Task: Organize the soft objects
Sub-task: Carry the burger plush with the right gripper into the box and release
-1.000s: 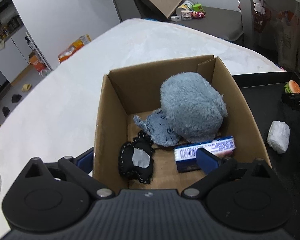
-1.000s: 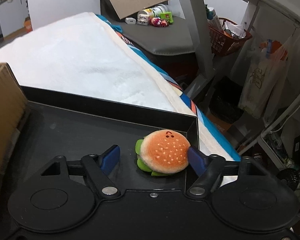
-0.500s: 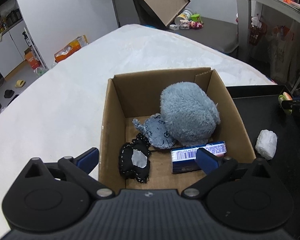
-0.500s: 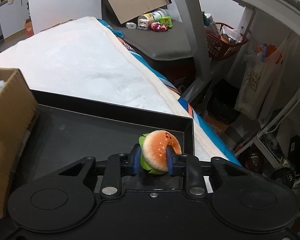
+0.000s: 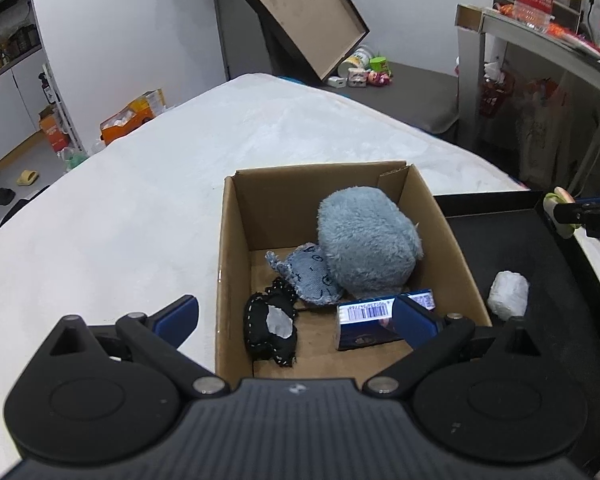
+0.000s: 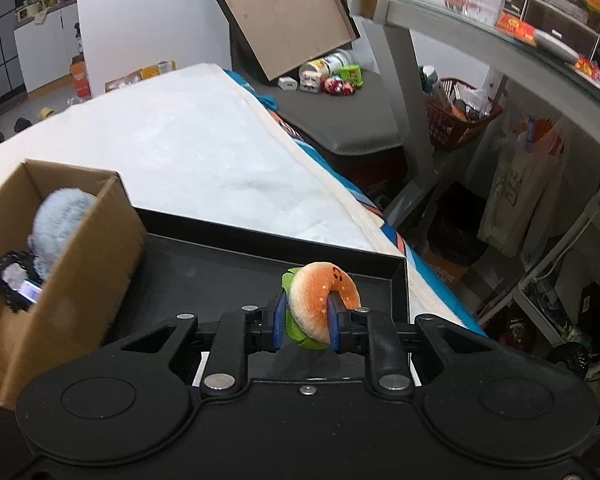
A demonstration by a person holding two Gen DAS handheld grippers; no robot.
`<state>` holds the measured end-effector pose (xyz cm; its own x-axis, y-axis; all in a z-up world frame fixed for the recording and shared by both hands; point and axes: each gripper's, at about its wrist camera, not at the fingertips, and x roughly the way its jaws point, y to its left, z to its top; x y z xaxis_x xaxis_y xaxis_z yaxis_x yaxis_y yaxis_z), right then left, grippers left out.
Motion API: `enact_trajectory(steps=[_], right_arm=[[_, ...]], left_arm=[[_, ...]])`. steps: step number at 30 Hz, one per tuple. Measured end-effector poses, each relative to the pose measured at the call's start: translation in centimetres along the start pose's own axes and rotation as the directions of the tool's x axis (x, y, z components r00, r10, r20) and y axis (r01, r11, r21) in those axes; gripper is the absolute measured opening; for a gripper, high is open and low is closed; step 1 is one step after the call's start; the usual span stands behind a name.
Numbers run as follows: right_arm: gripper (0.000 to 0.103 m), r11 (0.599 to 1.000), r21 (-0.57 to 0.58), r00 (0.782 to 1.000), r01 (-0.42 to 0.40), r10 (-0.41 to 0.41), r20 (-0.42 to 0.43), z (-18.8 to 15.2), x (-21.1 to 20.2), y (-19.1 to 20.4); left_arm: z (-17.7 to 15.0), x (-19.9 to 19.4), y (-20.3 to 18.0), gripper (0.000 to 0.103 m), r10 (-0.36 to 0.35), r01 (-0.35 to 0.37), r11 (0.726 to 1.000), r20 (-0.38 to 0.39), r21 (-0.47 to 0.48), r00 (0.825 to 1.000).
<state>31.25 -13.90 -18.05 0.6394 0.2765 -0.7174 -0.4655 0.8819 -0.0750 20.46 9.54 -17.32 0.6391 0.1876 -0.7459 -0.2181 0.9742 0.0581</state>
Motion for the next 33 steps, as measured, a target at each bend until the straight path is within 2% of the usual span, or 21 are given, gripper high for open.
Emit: enact_trajectory(steps=[6,10,13,17,25,29,33], right_arm=[[0.021,1.0,-0.006,0.999,-0.011,0.012,0.044,0.8,-2.2,1.4],[0.021,1.0,-0.011,0.997,-0.027,0.028,0.074,1.5,-3.7,2.4],[0.021,0.999,-0.029,0.995,-0.037,0.039,0.096,2.0,-4.6,3.3],[0.021,0.998,-0.049,0.991,-0.05,0.056,0.123,2.7,-5.7,4.6],[0.021,0.992,-0.091,0.983,-0.084,0.097,0.154,3.9,-7.2,7.2],[0.021,0.987,-0.117,0.979,-0.109,0.127,0.163,4.3,-7.6,8.9],[0.021,0.98,-0.142,0.973,-0.14,0.162,0.163,4.6,-7.6,10.6]], left_arm=[[-0.4,-0.8,0.8,0.101,-0.038,0.039,0.999,0.033,-0.035,0.999],[-0.8,-1.1,1.4,0.097,-0.056,0.059,0.996,0.036,-0.064,0.998],[-1.1,-1.4,1.7,0.088,-0.045,0.048,0.996,0.05,-0.07,0.998],[-1.4,-1.5,2.4,0.069,-0.026,0.03,0.995,0.049,-0.093,0.998],[-1.8,-1.4,3.2,0.047,-0.059,0.063,0.992,0.045,-0.107,0.997],[-2.2,-1.4,3.9,0.032,-0.061,0.067,0.99,0.051,-0.123,0.997],[-2.4,-1.2,4.6,0.026,-0.068,0.074,0.987,0.049,-0.141,0.996]])
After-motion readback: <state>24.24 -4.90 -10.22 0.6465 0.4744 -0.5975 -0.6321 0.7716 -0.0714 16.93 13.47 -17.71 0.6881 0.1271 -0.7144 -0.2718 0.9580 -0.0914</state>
